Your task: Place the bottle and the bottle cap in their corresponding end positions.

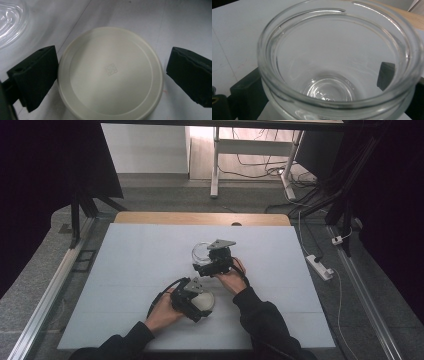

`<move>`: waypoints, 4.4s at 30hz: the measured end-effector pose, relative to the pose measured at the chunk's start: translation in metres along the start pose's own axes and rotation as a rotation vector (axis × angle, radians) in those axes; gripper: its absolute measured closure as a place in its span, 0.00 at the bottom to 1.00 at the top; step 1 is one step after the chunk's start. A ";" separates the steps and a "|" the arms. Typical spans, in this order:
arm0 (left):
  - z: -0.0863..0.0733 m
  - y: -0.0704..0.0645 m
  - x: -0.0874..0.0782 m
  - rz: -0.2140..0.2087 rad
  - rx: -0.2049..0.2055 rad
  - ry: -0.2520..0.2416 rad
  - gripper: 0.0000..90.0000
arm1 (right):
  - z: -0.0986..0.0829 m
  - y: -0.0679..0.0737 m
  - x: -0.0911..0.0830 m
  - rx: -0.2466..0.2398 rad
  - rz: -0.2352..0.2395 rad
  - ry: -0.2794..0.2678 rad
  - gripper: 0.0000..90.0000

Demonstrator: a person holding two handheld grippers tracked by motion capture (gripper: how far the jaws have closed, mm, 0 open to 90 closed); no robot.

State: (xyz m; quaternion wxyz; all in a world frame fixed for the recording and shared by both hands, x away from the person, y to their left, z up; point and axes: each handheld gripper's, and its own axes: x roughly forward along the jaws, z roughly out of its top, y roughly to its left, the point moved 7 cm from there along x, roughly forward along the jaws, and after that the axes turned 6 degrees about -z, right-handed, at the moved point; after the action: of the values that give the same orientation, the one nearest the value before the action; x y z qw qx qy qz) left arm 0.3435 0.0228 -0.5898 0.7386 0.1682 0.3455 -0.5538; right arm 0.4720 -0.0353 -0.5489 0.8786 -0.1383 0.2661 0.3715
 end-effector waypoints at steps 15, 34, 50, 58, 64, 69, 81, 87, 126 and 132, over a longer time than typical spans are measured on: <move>0.002 -0.001 -0.022 0.002 -0.043 -0.085 0.00 | 0.001 -0.001 -0.013 0.011 0.038 0.005 0.00; -0.003 -0.006 -0.048 -0.010 -0.085 -0.147 0.00 | -0.007 0.005 -0.037 0.040 0.049 0.045 0.00; -0.009 -0.005 -0.077 0.016 -0.099 -0.194 0.00 | -0.017 0.017 -0.060 0.018 0.065 0.034 0.00; -0.015 -0.004 -0.091 0.038 -0.107 -0.221 0.00 | -0.022 0.019 -0.078 0.021 0.086 0.031 0.00; -0.021 -0.004 -0.102 0.053 -0.119 -0.232 0.00 | -0.028 0.024 -0.093 -0.026 0.093 0.030 0.00; -0.027 -0.005 -0.109 0.052 -0.141 -0.244 0.00 | -0.033 0.028 -0.107 -0.027 0.085 0.031 0.00; -0.047 -0.008 -0.137 0.090 -0.186 -0.285 0.00 | -0.045 0.026 -0.144 -0.008 0.054 -0.022 0.00; -0.057 -0.010 -0.151 0.110 -0.219 -0.314 0.00 | -0.060 0.019 -0.159 0.027 0.032 -0.020 0.00; -0.154 -0.031 -0.209 0.278 -0.411 -0.351 0.00 | -0.148 -0.023 -0.245 0.137 -0.210 0.020 0.00; -0.169 -0.033 -0.213 0.314 -0.436 -0.316 0.00 | -0.161 -0.027 -0.254 0.172 -0.230 0.047 0.00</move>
State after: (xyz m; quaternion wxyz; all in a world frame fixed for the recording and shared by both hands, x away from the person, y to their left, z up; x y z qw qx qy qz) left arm 0.2267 0.2682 -0.5562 0.8784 -0.0310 0.3067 -0.3653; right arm 0.2847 -0.2716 -0.5348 0.9175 -0.1008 0.2998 0.2411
